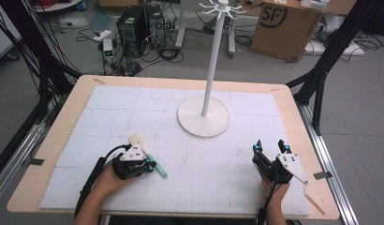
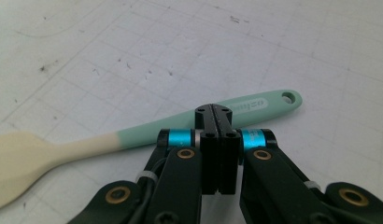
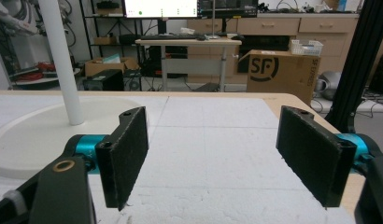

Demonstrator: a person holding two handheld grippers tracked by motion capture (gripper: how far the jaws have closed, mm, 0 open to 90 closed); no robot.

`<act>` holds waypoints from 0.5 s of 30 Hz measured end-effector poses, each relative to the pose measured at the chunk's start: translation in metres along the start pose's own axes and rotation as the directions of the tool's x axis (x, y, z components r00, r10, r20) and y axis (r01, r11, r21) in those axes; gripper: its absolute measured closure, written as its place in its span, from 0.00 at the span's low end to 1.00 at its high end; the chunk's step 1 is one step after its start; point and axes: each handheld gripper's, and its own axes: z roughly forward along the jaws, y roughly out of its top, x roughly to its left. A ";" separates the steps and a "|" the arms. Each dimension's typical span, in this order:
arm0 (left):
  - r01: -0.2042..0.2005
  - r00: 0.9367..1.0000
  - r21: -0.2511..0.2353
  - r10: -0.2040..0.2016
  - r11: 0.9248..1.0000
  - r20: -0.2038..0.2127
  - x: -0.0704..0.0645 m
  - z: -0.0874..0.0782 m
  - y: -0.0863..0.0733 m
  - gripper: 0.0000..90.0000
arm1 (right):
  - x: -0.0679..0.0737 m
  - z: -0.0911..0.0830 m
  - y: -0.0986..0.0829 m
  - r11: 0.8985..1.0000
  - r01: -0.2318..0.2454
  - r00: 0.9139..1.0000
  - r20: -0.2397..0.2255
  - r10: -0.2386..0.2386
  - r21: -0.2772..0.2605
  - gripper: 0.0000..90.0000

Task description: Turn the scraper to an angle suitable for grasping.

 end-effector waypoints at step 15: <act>0.025 0.996 -0.060 -0.029 0.998 -0.080 0.003 0.006 0.011 1.00 | 0.000 0.000 0.000 1.000 0.000 1.000 0.000 0.000 0.000 0.27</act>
